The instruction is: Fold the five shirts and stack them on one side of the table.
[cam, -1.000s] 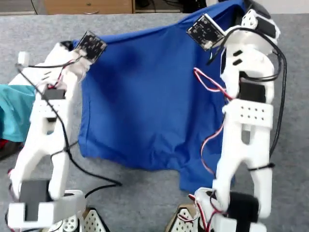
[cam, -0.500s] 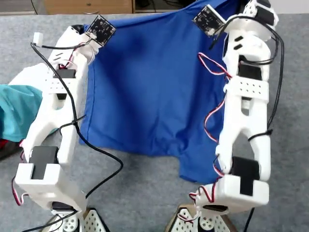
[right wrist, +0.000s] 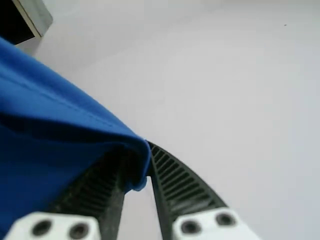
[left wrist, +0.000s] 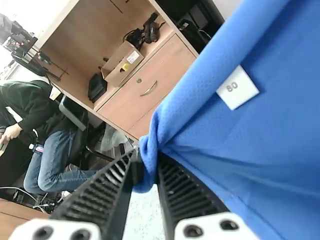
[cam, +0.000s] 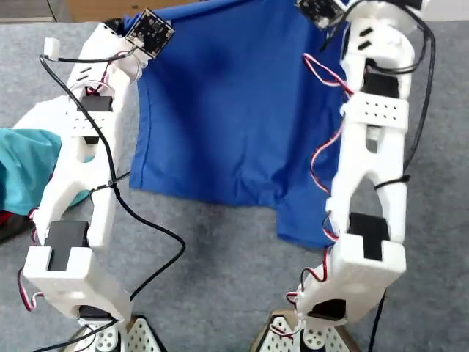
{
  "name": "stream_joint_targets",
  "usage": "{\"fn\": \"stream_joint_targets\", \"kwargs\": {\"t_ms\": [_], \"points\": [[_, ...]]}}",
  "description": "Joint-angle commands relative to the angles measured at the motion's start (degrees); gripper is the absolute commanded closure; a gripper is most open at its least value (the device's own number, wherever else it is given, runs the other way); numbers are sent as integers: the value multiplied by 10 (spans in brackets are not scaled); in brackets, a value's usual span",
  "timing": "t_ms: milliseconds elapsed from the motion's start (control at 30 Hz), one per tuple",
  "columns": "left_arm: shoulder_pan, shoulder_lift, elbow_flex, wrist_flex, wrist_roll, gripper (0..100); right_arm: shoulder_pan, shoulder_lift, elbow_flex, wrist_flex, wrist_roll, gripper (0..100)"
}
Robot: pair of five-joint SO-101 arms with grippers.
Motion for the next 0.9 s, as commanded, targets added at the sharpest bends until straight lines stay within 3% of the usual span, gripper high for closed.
{"fn": "stream_joint_targets", "kwargs": {"t_ms": [0, 200, 367, 667, 867], "points": [[-15, -5, -25, -11, 1, 982, -16, 6, -65, -18, 5, 997], [-18, -10, 1, -11, 1, 982, -15, 7, -34, 1, 5, 997], [-18, -11, 47, 4, -32, 982, -15, -29, 14, 105, 5, 997], [-12, -87, 60, 332, -91, 982, 22, -167, 187, 309, 5, 997], [-14, -128, 61, 489, -130, 982, 46, -287, 313, 386, 5, 997]]}}
